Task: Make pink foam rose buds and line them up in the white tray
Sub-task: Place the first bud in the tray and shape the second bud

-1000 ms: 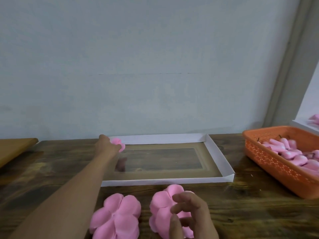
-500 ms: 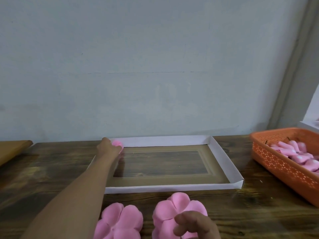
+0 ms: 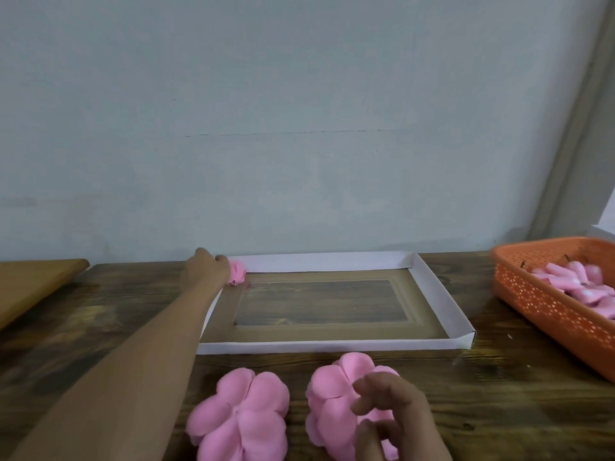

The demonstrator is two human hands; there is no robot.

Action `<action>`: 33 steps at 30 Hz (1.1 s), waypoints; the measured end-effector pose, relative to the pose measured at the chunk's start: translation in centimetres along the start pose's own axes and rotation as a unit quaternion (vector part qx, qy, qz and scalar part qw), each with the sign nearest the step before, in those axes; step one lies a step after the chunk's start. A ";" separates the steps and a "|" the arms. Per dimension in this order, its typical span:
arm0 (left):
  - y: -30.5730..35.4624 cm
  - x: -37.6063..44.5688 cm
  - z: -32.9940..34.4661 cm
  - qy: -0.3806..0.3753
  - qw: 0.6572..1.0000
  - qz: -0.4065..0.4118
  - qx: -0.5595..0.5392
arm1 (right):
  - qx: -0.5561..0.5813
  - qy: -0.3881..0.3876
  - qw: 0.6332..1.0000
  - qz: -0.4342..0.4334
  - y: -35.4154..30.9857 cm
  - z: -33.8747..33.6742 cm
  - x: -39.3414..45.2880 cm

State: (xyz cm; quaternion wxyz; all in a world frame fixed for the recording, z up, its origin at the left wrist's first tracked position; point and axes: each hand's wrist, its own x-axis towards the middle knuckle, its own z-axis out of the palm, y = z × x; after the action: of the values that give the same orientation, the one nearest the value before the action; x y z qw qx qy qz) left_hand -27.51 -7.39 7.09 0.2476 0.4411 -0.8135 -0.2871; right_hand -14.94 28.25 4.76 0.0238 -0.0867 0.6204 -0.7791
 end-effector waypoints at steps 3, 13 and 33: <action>0.3 -1.2 -1.9 0.015 0.998 0.011 -0.061 | -0.111 0.002 0.987 -0.113 0.2 0.4 -0.4; 4.3 -14.4 -7.8 0.034 0.956 0.149 -0.250 | -0.182 -0.018 0.958 -0.221 -0.7 -1.2 0.0; 0.4 -30.5 -1.0 -0.141 0.882 0.450 0.013 | -0.142 0.055 0.974 -0.168 0.1 -2.9 3.2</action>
State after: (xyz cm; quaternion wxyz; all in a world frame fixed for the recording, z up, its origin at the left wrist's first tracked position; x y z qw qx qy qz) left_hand -12.17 18.77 3.46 0.2272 -0.0142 -0.9545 -0.1928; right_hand -18.60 30.53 4.36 -0.1543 -0.1498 0.7018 -0.6791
